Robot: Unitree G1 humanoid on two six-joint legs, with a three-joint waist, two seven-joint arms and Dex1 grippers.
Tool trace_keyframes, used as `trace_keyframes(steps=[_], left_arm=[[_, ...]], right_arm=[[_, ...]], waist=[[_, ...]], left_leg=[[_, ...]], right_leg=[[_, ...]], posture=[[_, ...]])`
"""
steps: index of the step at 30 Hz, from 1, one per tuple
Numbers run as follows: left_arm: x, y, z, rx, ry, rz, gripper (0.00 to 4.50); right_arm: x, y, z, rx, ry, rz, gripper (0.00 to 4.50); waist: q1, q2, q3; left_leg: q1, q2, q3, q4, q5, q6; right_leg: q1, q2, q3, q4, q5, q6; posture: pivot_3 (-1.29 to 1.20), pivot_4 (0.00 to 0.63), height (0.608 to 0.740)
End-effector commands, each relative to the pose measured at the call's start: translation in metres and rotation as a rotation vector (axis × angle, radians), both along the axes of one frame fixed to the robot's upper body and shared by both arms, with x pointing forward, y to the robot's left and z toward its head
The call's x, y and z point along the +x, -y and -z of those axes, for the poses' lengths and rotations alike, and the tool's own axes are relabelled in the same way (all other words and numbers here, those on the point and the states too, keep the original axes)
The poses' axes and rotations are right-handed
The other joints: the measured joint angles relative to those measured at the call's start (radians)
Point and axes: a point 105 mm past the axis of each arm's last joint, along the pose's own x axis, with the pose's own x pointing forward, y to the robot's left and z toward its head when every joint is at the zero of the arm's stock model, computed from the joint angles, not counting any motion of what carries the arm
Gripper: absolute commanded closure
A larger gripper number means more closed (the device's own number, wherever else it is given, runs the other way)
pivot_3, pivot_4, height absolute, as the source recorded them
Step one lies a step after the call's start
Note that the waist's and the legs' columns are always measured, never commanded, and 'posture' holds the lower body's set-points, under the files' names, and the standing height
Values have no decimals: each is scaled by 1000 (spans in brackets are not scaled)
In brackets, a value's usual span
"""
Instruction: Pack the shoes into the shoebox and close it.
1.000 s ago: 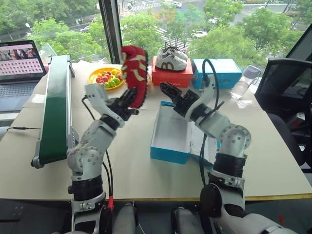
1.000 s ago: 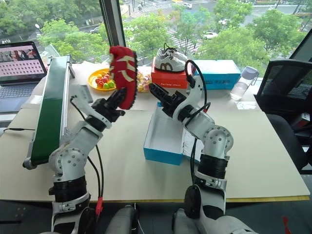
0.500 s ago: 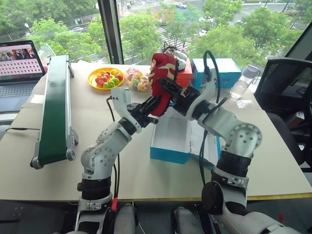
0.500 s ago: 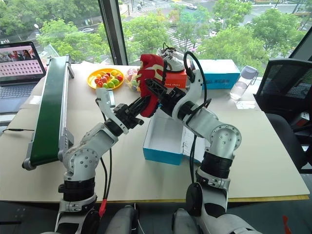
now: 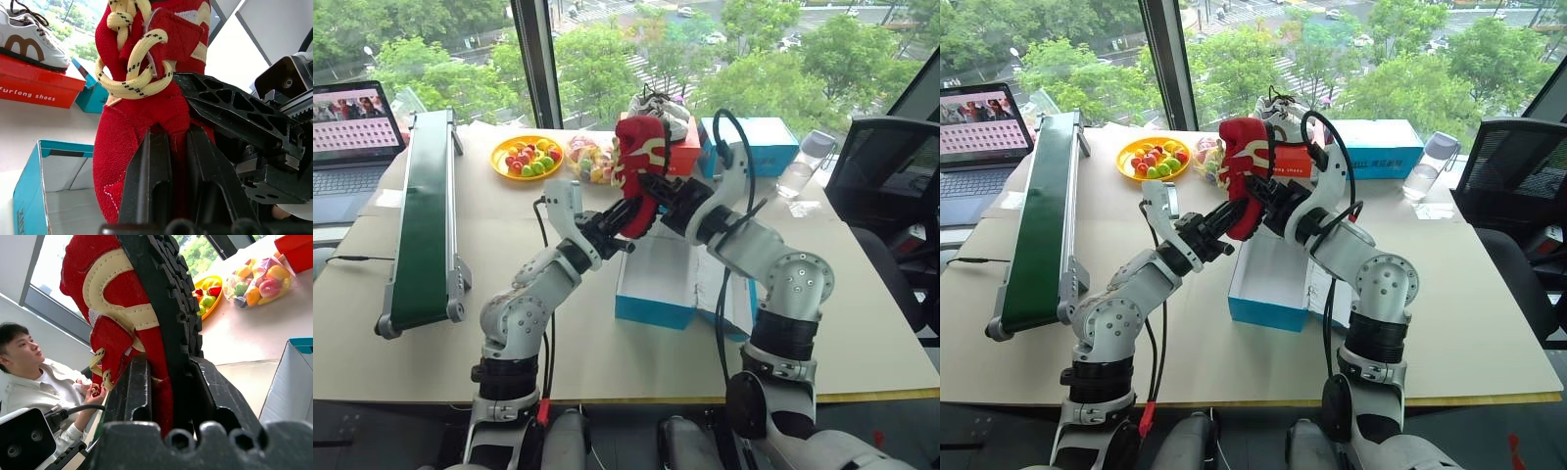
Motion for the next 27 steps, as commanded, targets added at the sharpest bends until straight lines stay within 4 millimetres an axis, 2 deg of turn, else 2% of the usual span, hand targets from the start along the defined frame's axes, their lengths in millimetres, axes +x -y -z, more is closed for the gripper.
trace_keyframes(steps=[1,3,4,7,11,13,17,20,27], left_arm=[[-5,4,-15,-15,73,4,4500],[-7,5,-13,20,87,14,3538],[-7,5,-11,46,91,4,3397],[-6,3,-3,140,116,-23,2232],[-5,-22,9,301,175,-88,2232],[-6,-36,22,448,213,-107,2232],[-4,-61,27,530,230,-154,2232],[-4,-64,24,510,241,-170,2232],[-6,-54,24,495,250,-158,2232]], right_arm=[[-10,-6,-21,54,88,-40,3728],[-7,-4,-21,62,86,-13,3754],[-5,-2,-22,66,84,5,3754],[6,14,-21,75,58,111,3754],[27,52,15,-147,-85,348,3754],[24,56,34,-229,-146,348,3754],[11,62,73,-379,-258,346,3754],[1,65,99,-441,-344,337,3754],[9,65,116,-497,-390,365,3754]], waist=[[0,0,0],[0,0,0],[0,0,0],[0,0,0],[0,1,0],[1,1,1],[-1,2,1],[0,3,1],[0,3,0]], left_leg=[[0,0,0,0,0,0],[-1,0,0,0,0,0],[-1,0,0,0,0,0],[-1,0,0,0,0,0],[-1,0,0,0,0,0],[-3,0,0,-1,0,0],[-13,0,1,-1,0,0],[-13,0,1,-2,0,0],[-12,0,1,1,0,0]], right_leg=[[0,0,0,0,0,0],[0,0,0,0,0,0],[-1,0,0,0,0,0],[-1,0,0,0,0,0],[-2,0,0,0,0,0],[-4,0,0,0,-1,-1],[-16,0,2,3,0,-2],[-16,0,2,3,-1,-2],[-13,0,1,3,1,0]], posture=[[0,150,740],[0,150,740],[0,150,740],[0,150,740],[0,150,740],[0,150,740],[0,150,740],[0,150,740],[0,150,740]])
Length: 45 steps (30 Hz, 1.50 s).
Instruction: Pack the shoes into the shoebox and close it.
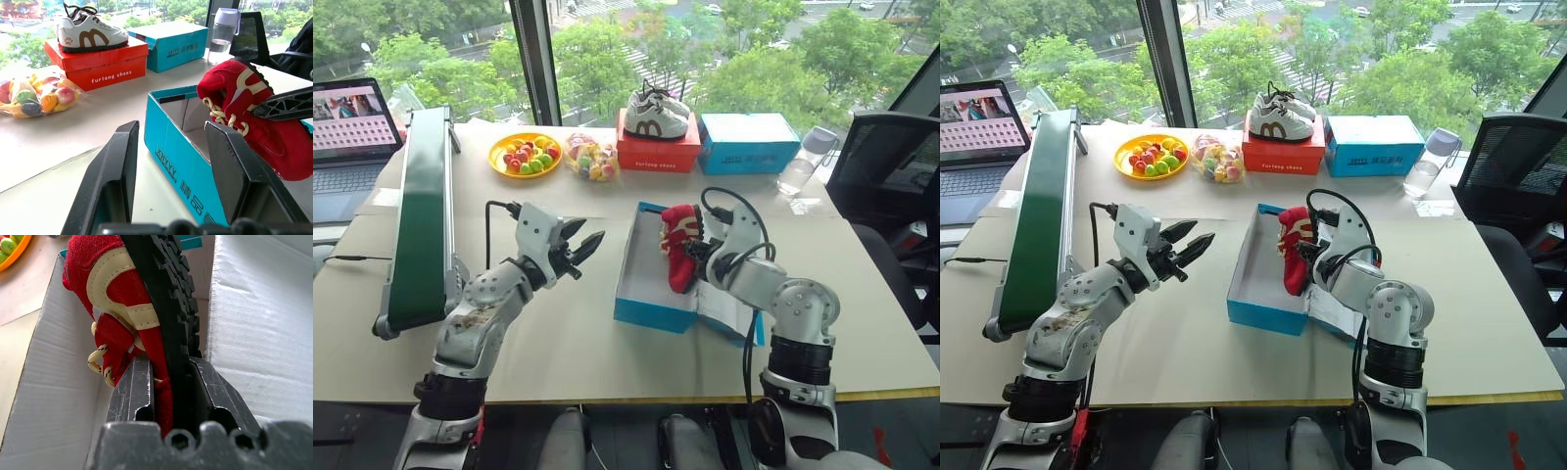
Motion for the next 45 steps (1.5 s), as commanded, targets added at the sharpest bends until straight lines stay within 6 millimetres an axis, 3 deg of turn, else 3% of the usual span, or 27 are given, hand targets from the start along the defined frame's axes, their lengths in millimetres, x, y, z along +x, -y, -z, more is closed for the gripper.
trace_keyframes(steps=[1,4,9,13,19,22,24,27,29,31,33,35,36,38,43,45], left_arm=[[-4,7,-15,-12,72,21,2232],[-4,7,-17,-14,76,18,2232],[-3,3,-18,-17,79,7,2181],[-4,2,-19,-22,78,4,2181],[-3,0,-20,-33,82,-4,2181],[2,-9,-22,-48,97,-54,2181],[9,-24,-26,-71,118,-138,2181],[25,-64,-34,-97,169,-380,2181],[33,-122,-37,-111,184,-708,2181],[29,-165,-31,-126,160,-937,2181],[24,-191,-17,-107,90,-1070,2181],[16,-213,4,-100,-14,-1156,2181],[13,-218,11,-115,-50,-1177,1940],[10,-220,18,-134,-95,-1188,1623],[7,-219,29,-123,-152,-1168,73],[6,-220,29,-115,-158,-1174,73]], right_arm=[[3,0,16,-33,-52,14,3754],[6,0,23,-29,-70,29,3754],[11,-7,17,3,-43,24,1976],[16,-10,-7,2,49,22,645],[22,-21,-61,-78,292,-26,645],[20,-27,-85,-139,414,-64,645],[17,-33,-98,-152,490,-97,645],[6,-52,-115,-104,597,-223,645],[-24,-80,-135,62,718,-474,645],[-58,-93,-146,160,814,-710,645],[-80,-95,-137,121,838,-875,645],[-89,-90,-116,32,799,-996,108],[-90,-88,-104,-23,769,-1035,11],[-89,-84,-87,-95,721,-1078,0],[-87,-85,-59,-208,707,-1126,0],[-88,-87,-49,-239,697,-1147,0]], waist=[[0,0,0],[0,0,0],[-3,0,0],[-3,0,0],[-3,0,0],[-2,0,0],[-2,0,0],[0,0,0],[-4,0,0],[-7,0,0],[-4,0,0],[5,0,0],[7,-1,0],[8,-1,0],[10,-2,0],[8,-2,0]], left_leg=[[0,0,0,0,0,0],[0,0,0,0,0,0],[0,0,0,0,0,0],[0,0,0,0,0,0],[-1,0,0,0,0,0],[-1,0,0,0,0,0],[-1,0,0,0,0,0],[0,0,0,0,0,0],[0,0,0,0,0,0],[0,0,0,0,0,0],[-1,0,-1,0,0,1],[-1,-1,-1,0,0,1],[-1,-1,-1,1,0,1],[-1,-1,0,3,0,0],[0,0,0,2,-3,-9],[0,0,0,2,-2,-10]], right_leg=[[0,0,0,0,0,0],[0,0,0,0,0,0],[0,0,0,0,0,0],[-1,1,0,1,0,0],[-1,0,0,1,0,0],[-1,1,0,1,0,0],[-1,0,0,1,0,0],[-1,1,0,2,0,0],[-1,1,0,2,0,0],[-1,1,1,2,0,0],[-1,1,0,2,0,1],[0,0,0,1,0,2],[1,-1,-2,0,1,2],[1,-1,-2,0,1,2],[-1,0,-2,0,5,-1],[-1,0,-2,1,6,-1]], posture=[[0,150,740],[0,150,740],[0,150,740],[0,150,740],[0,150,740],[0,150,740],[0,150,740],[0,150,740],[0,150,740],[0,150,740],[0,150,740],[0,150,740],[0,150,740],[0,150,740],[0,150,740],[0,150,740]])
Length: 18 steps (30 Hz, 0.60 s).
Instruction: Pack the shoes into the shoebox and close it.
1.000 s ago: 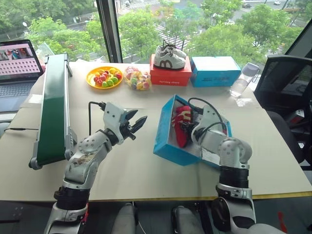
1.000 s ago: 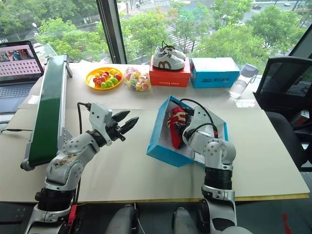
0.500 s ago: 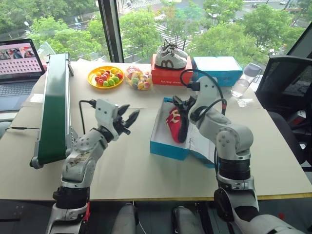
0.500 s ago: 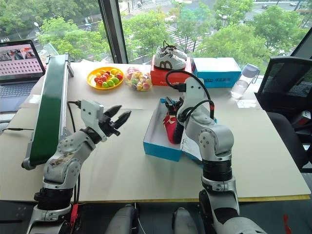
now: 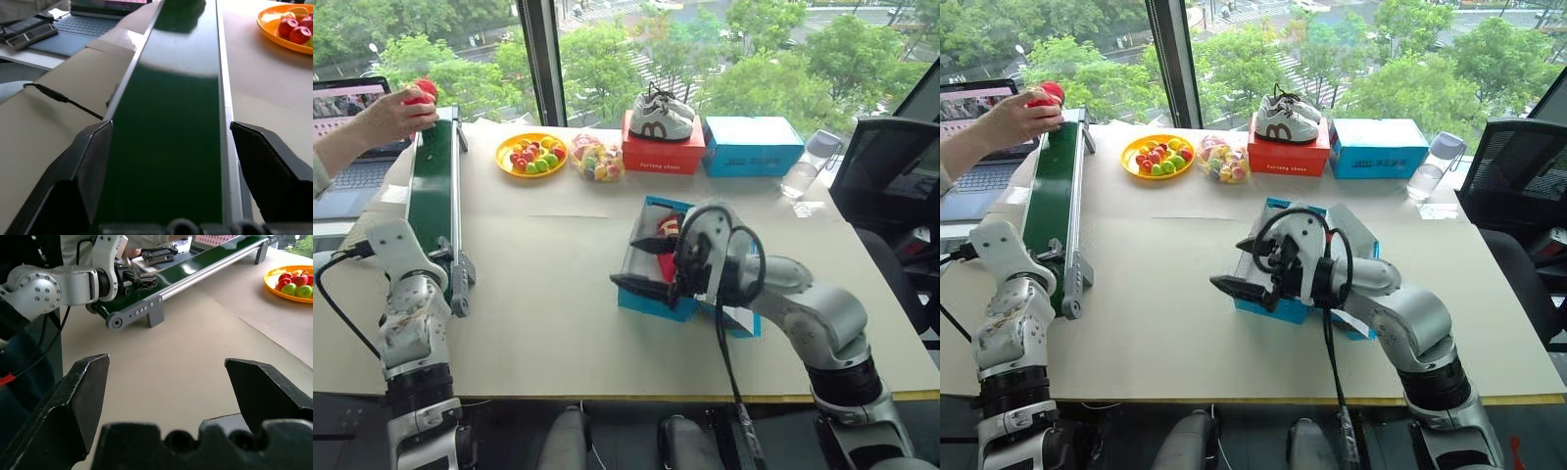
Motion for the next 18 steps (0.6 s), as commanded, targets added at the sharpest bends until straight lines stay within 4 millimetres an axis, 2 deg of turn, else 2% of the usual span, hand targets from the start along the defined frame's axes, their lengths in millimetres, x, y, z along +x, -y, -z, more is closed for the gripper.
trace_keyframes(steps=[1,5,18], left_arm=[[-3,-2,-12,32,17,-8,73],[-5,-5,-7,40,-29,-8,73],[-6,-9,-2,42,-70,-14,73]], right_arm=[[-4,-4,7,-54,84,-40,0],[0,-6,6,-61,159,-11,0],[2,-9,11,-77,157,-8,0]], waist=[[-4,0,0],[-6,0,0],[-3,-1,0]], left_leg=[[0,0,0,0,1,-1],[0,0,0,0,5,3],[0,0,0,-1,4,2]], right_leg=[[0,0,0,0,0,0],[0,0,0,0,0,0],[0,0,0,0,0,0]], posture=[[0,150,740],[0,150,740],[0,150,740]])
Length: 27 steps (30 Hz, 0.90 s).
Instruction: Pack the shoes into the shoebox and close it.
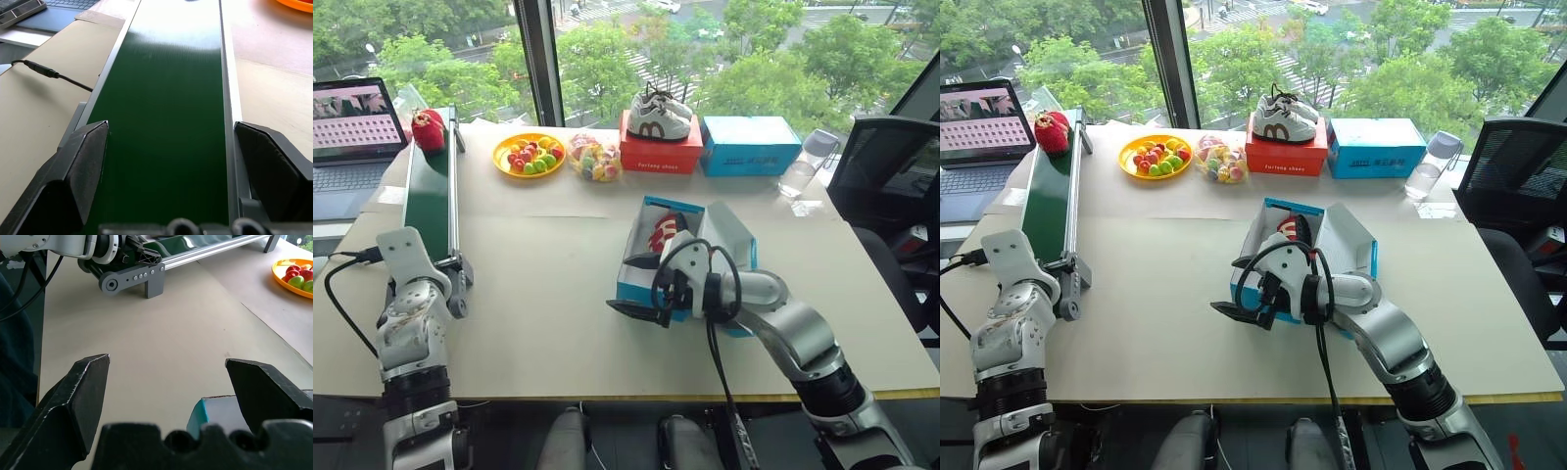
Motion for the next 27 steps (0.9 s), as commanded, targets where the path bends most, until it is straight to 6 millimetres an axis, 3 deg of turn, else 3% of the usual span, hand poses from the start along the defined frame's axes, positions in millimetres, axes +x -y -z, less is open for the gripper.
trace_keyframes(steps=[1,27], left_arm=[[-1,-4,-11,36,17,-3,73],[2,-3,-13,47,18,6,73]], right_arm=[[-2,-3,-13,31,59,-12,0],[2,-3,-11,35,50,16,0]], waist=[[0,0,0],[0,0,0]], left_leg=[[0,0,0,0,0,0],[0,0,0,0,0,0]], right_leg=[[0,0,0,0,0,0],[0,0,0,1,0,0]], posture=[[0,150,740],[0,150,740]])
